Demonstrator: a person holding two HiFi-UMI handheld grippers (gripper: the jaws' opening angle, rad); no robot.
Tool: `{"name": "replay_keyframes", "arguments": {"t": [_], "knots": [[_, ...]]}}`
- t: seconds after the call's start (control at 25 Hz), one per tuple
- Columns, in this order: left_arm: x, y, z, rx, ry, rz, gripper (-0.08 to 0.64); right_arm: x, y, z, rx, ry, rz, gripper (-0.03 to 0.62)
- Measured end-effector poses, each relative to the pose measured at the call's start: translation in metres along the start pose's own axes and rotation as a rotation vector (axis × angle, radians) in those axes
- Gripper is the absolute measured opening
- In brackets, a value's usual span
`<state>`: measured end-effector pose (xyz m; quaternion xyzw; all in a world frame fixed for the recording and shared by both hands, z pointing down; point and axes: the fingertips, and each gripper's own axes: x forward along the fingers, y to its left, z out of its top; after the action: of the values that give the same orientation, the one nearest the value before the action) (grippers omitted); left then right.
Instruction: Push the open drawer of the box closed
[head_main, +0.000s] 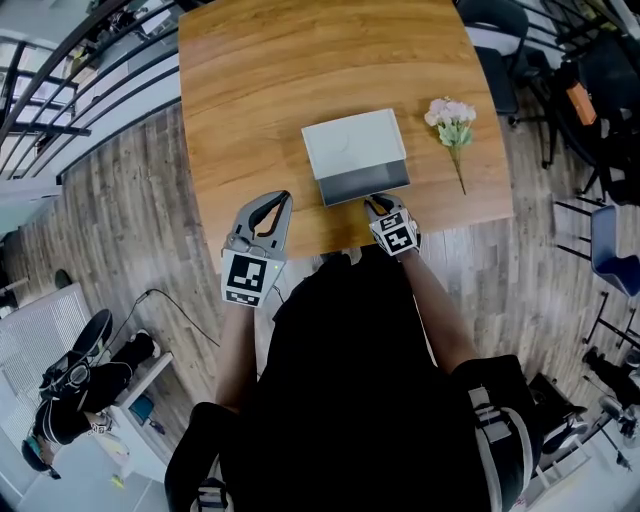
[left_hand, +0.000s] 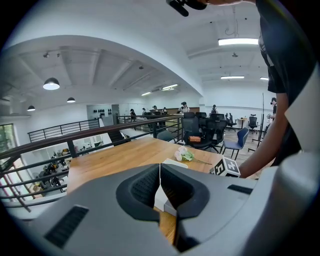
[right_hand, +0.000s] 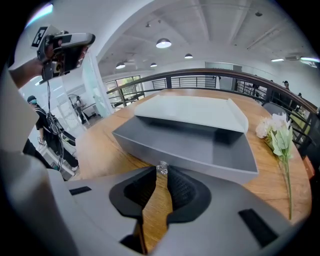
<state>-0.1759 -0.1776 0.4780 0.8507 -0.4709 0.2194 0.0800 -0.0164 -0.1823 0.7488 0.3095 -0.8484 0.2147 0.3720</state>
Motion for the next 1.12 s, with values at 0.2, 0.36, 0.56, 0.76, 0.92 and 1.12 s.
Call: {"name": "replay_keyframes", "arguments": {"t": [0.2, 0.36, 0.56, 0.76, 0.92, 1.12], "knots": [[-0.001, 0.003, -0.001, -0.001, 0.004, 0.009, 0.025, 0.004, -0.005, 0.007, -0.011, -0.005, -0.001, 0.086], [-0.003, 0.007, -0.002, -0.003, 0.01, 0.018, 0.025, 0.007, -0.007, 0.014, -0.013, -0.003, 0.0, 0.084], [-0.004, 0.013, -0.005, -0.01, 0.014, 0.033, 0.025, 0.015, -0.011, 0.017, -0.01, -0.011, 0.003, 0.084], [-0.007, 0.016, -0.007, -0.021, 0.02, 0.048, 0.025, 0.02, -0.015, 0.023, -0.01, -0.009, 0.004, 0.084], [-0.008, 0.019, -0.007, -0.026, 0.024, 0.058, 0.025, 0.023, -0.019, 0.031, -0.01, -0.014, 0.004, 0.086], [-0.009, 0.022, -0.009, -0.031, 0.028, 0.067, 0.025, 0.028, -0.021, 0.036, -0.007, -0.016, 0.008, 0.085]]}}
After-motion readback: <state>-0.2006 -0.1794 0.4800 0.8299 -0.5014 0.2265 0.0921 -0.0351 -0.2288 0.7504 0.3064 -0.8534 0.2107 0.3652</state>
